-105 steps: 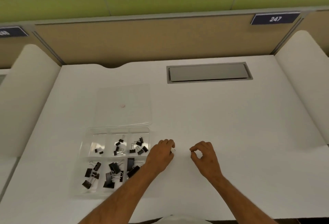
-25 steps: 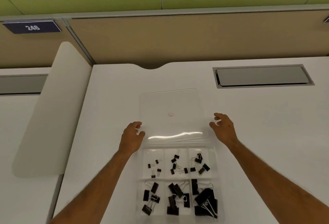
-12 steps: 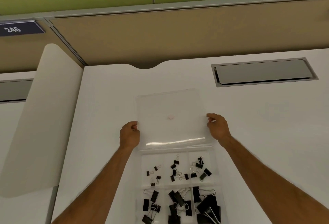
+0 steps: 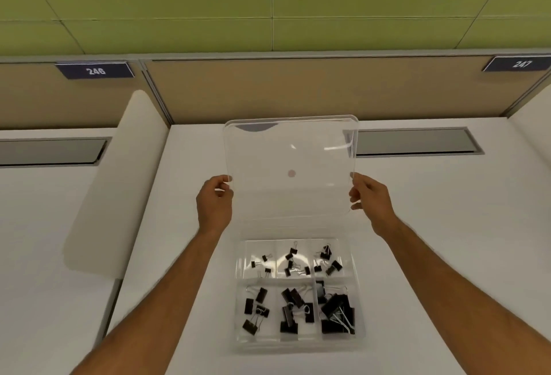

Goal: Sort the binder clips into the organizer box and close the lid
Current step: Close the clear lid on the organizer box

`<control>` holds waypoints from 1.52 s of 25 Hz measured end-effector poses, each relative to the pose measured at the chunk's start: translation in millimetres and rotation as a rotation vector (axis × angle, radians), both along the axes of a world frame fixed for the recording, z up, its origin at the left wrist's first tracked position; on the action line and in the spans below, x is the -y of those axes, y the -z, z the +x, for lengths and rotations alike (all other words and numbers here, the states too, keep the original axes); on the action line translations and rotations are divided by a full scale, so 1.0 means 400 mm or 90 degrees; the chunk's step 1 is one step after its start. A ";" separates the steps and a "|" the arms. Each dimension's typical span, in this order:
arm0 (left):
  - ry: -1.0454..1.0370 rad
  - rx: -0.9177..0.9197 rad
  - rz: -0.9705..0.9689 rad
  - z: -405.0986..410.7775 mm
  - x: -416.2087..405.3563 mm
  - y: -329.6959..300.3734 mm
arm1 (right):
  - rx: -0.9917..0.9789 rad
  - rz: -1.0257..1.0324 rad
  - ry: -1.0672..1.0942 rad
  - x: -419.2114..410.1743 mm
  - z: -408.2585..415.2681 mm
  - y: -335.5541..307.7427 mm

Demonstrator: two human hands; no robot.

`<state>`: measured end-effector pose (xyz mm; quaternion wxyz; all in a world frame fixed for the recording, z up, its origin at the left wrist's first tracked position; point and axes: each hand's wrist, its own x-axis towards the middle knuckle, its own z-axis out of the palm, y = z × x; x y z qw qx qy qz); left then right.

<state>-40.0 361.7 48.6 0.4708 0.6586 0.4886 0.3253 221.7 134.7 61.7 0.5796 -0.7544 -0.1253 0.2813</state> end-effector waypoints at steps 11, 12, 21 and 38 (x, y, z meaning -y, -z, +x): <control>0.041 0.134 0.000 -0.162 0.206 -0.074 | -0.130 0.126 -0.048 0.203 -0.113 -0.087; 0.043 0.163 -0.015 -0.172 0.220 -0.082 | -0.125 0.148 -0.075 0.220 -0.115 -0.089; 0.052 0.231 -0.236 -0.241 0.403 -0.148 | -0.117 0.122 -0.028 0.374 -0.171 -0.139; 0.083 -0.187 -0.120 -0.307 0.519 0.142 | 0.027 -0.202 -0.254 0.475 -0.297 0.174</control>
